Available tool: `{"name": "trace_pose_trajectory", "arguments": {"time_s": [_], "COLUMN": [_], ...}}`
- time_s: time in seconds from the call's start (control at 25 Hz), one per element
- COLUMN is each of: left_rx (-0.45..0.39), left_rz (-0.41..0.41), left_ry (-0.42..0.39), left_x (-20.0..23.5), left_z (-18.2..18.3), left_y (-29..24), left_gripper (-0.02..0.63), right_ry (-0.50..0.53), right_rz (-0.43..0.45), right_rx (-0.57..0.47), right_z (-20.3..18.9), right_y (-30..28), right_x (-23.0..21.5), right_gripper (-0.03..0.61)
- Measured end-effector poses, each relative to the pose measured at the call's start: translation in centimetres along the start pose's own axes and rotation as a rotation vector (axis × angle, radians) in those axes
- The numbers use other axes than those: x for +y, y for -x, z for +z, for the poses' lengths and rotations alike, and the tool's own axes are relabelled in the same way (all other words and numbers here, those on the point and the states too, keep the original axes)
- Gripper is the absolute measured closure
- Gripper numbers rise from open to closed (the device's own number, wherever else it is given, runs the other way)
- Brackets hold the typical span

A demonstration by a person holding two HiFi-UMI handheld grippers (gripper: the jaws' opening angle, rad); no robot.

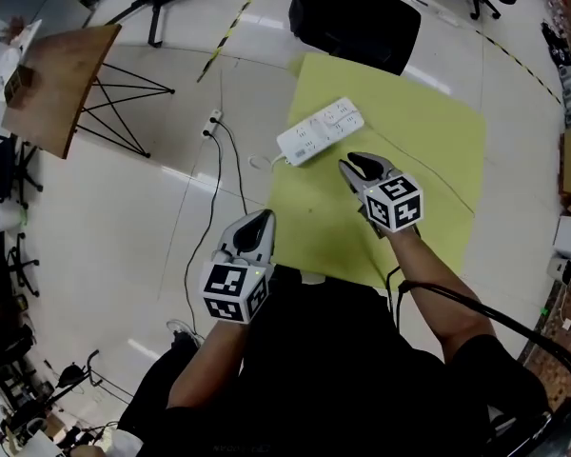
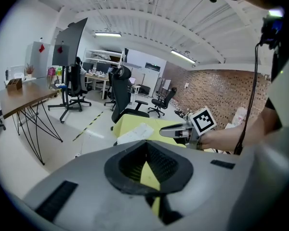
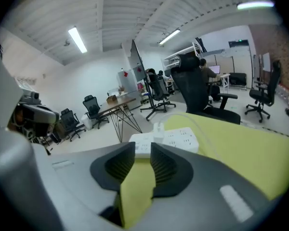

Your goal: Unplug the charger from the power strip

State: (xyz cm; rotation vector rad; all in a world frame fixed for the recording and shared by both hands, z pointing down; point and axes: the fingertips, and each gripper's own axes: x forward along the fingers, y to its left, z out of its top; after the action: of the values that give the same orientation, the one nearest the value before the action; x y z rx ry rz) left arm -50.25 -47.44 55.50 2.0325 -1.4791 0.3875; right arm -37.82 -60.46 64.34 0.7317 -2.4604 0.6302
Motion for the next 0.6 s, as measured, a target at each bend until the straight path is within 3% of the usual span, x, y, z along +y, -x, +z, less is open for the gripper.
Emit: {"name": "trace_pose_trajectory", "arguments": {"time_s": [0.12,0.28,0.6], "left_rx": [0.014,0.050,0.071], "left_rz": [-0.020,-0.043,-0.066], "left_ry": [0.018,0.017,0.011], "left_x": [1.4,2.9,4.5], "left_z": [-0.2,-0.9,-1.3], "left_y": [-0.4,-1.1,-1.7], "left_gripper": [0.607,0.607,0.607], "right_ry": [0.040,0.005,-0.009], "right_rz": [-0.065,-0.129,-0.160], "right_rx": [0.019,0.026,0.048], "right_z": [1.1,1.7,1.2], "right_y": [-2.9,-5.6,-8.6], "right_x": [-1.7,-3.2,-4.2], "right_gripper": [0.437,0.389,0.382]}}
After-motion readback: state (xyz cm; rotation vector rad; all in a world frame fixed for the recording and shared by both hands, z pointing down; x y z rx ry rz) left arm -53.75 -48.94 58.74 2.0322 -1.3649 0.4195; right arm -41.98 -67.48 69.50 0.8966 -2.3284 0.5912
